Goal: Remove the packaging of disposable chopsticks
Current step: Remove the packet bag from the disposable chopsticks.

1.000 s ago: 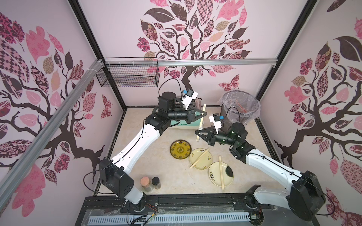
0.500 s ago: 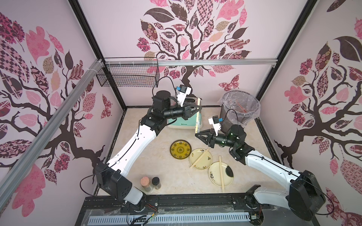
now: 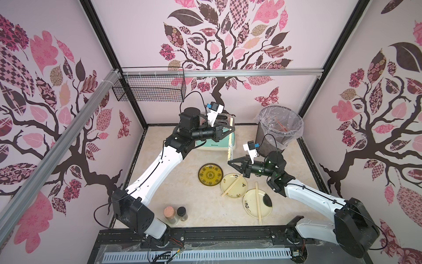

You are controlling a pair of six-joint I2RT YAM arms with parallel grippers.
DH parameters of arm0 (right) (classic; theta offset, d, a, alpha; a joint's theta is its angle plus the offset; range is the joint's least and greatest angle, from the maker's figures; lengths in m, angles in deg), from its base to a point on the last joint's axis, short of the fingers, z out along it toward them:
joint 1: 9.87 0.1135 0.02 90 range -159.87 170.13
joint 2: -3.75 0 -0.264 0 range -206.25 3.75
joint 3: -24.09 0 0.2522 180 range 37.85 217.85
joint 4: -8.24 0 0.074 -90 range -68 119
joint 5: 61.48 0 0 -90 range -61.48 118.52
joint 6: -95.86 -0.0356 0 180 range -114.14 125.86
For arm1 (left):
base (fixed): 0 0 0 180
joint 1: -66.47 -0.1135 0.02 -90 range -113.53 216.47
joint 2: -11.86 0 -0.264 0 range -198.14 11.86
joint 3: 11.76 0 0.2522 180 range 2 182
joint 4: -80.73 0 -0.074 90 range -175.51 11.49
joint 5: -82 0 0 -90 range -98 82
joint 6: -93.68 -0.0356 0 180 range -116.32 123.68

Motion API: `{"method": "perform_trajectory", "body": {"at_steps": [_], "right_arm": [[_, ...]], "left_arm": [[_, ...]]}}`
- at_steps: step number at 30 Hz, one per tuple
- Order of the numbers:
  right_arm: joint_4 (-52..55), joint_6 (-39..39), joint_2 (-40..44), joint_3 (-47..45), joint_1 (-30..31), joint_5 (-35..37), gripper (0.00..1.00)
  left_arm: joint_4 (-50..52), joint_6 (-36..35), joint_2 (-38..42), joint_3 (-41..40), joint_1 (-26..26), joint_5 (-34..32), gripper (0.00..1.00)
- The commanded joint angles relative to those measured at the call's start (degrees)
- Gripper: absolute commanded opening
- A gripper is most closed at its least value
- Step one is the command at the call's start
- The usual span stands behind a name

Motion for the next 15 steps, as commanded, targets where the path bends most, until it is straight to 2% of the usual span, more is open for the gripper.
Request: {"method": "perform_trajectory", "body": {"at_steps": [1,2,4,11,14,15], "right_arm": [[4.5,-0.4,0.3,-2.2,1.0,-1.3,0.05],[4.5,-0.5,0.4,-2.3,1.0,-1.2,0.11],[4.6,-0.6,0.7,-2.5,1.0,-1.0,0.15],[4.7,-0.3,0.3,-2.2,1.2,-1.5,0.0],[5.2,-0.1,0.6,-2.3,1.2,-1.2,0.0],[5.6,0.0,1.1,-2.1,1.2,-0.8,0.06]], "left_arm": [[-4.1,0.9,0.8,0.8,-0.6,-0.7,0.0],[-4.1,0.8,0.7,0.9,-0.6,-0.6,0.0],[-4.1,0.8,0.6,0.9,-0.6,-0.5,0.0],[-4.1,1.0,0.6,1.0,-0.6,-0.3,0.0],[-3.8,0.9,0.4,1.1,-0.6,0.1,0.0],[-3.7,1.0,0.4,1.1,-0.6,0.4,0.0]]}}
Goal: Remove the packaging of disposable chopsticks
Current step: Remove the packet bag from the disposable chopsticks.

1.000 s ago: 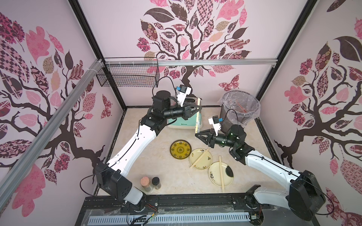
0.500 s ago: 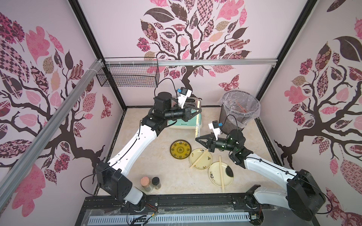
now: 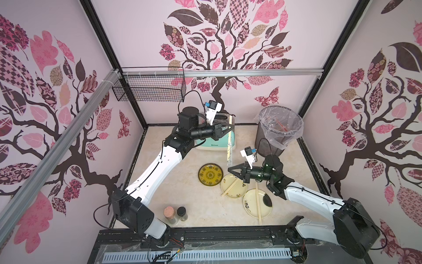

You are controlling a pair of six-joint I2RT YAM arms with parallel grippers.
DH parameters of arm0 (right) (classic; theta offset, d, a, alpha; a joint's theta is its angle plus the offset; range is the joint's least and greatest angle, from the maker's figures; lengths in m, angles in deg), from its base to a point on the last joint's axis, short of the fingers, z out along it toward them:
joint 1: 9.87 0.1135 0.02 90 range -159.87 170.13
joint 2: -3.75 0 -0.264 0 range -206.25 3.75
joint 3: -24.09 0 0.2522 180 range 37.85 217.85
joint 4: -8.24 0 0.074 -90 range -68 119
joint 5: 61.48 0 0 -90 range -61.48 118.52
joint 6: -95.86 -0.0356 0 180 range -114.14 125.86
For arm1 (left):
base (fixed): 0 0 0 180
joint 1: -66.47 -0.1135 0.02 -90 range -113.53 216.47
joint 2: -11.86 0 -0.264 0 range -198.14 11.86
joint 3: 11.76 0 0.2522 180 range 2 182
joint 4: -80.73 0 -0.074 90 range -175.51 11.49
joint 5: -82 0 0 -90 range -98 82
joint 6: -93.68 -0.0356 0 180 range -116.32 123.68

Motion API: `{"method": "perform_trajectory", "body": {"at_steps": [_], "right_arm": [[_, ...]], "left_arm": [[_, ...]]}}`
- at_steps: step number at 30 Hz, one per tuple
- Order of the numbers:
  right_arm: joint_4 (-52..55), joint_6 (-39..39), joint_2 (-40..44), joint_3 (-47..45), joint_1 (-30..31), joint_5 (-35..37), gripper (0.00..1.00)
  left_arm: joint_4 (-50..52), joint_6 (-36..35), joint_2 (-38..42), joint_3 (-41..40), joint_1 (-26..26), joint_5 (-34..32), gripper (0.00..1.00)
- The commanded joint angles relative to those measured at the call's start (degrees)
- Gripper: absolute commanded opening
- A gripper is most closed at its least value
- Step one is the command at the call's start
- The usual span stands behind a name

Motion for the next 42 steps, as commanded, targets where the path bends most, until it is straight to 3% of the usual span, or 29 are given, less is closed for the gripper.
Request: {"method": "perform_trajectory", "body": {"at_steps": [1,3,5,13,23,31,42], "right_arm": [[1.4,0.7,1.3,1.1,0.4,0.4,0.15],[3.4,1.3,2.6,2.1,0.4,2.7,0.28],[5.1,2.1,3.8,3.1,0.4,4.4,0.33],[5.3,1.3,4.0,7.9,0.0,4.3,0.35],[4.4,1.0,1.1,7.7,0.0,1.4,0.21],[4.3,0.9,0.6,4.9,0.0,-0.4,0.01],[3.6,0.5,1.4,0.1,0.4,-0.8,0.0]], "left_arm": [[-1.2,-0.1,0.2,1.1,-0.2,0.8,0.0],[-1.1,-0.1,0.2,1.0,-0.2,0.8,0.0],[-1.1,-0.1,0.3,0.9,-0.3,0.9,0.0],[-0.5,-0.7,1.1,0.2,-0.2,1.2,0.0],[0.3,-1.8,1.4,0.4,-0.2,1.0,0.0],[0.6,-2.1,1.1,0.7,-0.3,0.8,0.0],[0.9,-2.3,0.7,1.2,-0.3,0.5,0.0]]}}
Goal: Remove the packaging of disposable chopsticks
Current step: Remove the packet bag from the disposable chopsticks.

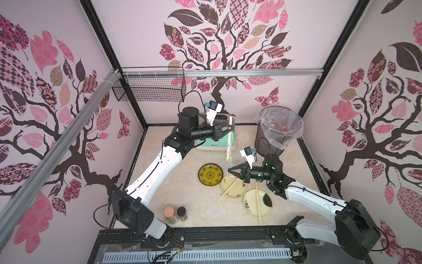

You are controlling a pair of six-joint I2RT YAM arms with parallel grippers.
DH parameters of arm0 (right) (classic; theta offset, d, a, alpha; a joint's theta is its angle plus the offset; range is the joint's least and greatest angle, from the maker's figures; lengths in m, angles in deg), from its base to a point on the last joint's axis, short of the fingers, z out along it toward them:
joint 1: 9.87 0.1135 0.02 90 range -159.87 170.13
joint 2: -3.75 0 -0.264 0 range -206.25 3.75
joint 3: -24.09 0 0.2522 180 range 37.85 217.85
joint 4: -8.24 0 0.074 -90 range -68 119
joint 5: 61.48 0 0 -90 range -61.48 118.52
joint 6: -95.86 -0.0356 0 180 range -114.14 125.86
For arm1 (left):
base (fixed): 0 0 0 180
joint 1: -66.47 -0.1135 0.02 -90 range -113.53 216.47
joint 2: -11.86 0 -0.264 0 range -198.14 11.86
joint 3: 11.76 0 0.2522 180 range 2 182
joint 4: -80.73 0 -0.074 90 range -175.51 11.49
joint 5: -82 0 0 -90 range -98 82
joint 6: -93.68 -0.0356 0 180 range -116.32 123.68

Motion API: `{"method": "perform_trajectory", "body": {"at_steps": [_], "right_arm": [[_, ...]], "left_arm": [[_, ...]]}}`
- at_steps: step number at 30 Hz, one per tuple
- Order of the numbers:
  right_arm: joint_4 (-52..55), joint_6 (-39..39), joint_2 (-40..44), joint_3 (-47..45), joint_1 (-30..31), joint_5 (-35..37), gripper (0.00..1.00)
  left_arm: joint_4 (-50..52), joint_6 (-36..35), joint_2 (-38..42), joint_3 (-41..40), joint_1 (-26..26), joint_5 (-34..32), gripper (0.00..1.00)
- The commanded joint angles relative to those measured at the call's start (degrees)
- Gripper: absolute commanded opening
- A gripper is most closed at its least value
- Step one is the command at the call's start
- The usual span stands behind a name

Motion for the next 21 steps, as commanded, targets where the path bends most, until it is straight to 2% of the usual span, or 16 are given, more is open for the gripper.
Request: {"method": "perform_trajectory", "body": {"at_steps": [1,2,4,6,8,17,21], "right_arm": [[-0.1,0.2,1.0,-0.4,0.4,-0.3,0.0],[0.7,0.7,1.4,-0.2,0.4,0.5,0.04],[3.1,2.0,2.4,0.5,0.4,3.0,0.26],[4.3,3.4,3.2,1.5,0.4,4.5,0.37],[5.5,4.1,3.6,3.2,0.4,5.5,0.44],[4.2,2.2,1.4,8.7,0.4,5.9,0.46],[2.8,1.4,0.2,8.6,0.4,5.3,0.39]], "left_arm": [[-0.1,-0.7,0.5,1.1,-0.3,0.1,0.0],[0.0,-0.7,0.5,1.1,-0.3,0.2,0.0],[0.0,-0.6,0.5,1.0,-0.3,0.3,0.0],[0.0,-0.4,0.5,0.9,-0.3,0.5,0.0],[-0.2,-0.2,0.5,0.6,-0.3,0.7,0.0],[-0.6,0.1,0.8,0.1,-0.3,1.1,0.0],[-1.1,0.6,0.8,-0.3,-0.3,1.4,0.0]]}}
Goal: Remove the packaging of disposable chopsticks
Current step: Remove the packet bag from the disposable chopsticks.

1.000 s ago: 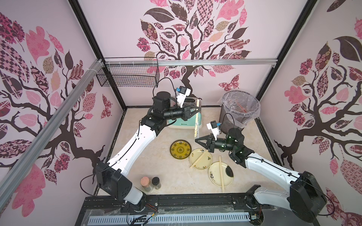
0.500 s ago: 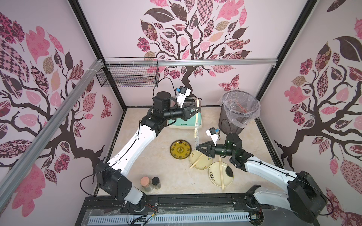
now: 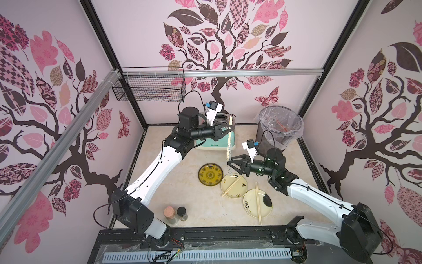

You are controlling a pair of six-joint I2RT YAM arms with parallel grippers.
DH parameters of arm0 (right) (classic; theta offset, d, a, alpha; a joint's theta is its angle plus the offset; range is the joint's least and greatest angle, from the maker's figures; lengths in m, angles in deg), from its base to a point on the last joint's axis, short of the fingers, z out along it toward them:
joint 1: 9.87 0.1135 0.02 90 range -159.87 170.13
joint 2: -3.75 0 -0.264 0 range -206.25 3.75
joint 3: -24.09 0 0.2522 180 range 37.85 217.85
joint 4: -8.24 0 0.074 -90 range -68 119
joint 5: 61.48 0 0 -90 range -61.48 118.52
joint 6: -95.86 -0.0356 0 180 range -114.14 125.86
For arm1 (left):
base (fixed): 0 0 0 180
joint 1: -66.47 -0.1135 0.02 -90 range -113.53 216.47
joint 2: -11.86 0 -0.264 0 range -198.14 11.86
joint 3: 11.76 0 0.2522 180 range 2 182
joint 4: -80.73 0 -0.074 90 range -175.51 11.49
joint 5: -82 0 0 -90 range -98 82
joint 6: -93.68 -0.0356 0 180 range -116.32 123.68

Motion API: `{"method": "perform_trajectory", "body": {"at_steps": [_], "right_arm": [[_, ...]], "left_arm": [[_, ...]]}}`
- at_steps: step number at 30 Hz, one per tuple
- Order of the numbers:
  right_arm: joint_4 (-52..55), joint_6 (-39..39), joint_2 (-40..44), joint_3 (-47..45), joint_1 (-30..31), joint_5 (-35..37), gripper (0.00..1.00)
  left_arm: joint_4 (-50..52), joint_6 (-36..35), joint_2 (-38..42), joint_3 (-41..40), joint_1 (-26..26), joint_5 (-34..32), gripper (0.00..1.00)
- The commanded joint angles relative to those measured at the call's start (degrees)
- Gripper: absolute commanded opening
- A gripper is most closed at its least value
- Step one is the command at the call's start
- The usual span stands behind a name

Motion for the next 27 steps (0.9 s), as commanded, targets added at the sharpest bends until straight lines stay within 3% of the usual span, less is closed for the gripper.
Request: {"method": "perform_trajectory", "body": {"at_steps": [1,7,13,20,27], "right_arm": [[-1.2,-1.0,-1.0,0.9,0.2,-0.3,0.35],[-2.8,-2.3,-1.3,-2.1,0.2,-2.0,0.1],[-4.0,-3.0,-0.2,-7.0,0.3,-3.7,0.0],[-3.5,-3.1,1.6,-9.0,0.3,-2.3,0.01],[-3.2,-2.4,0.7,-4.8,0.3,-2.5,0.12]], "left_arm": [[-1.2,0.6,0.8,-0.5,-0.3,1.1,0.0],[-1.7,0.7,0.8,-0.6,-0.3,1.0,0.0],[-1.5,0.5,0.5,-0.2,-0.3,0.9,0.0],[-1.4,0.5,0.2,-0.2,-0.2,1.0,0.0],[-1.7,0.9,0.4,-0.7,-0.3,1.0,0.0]]}}
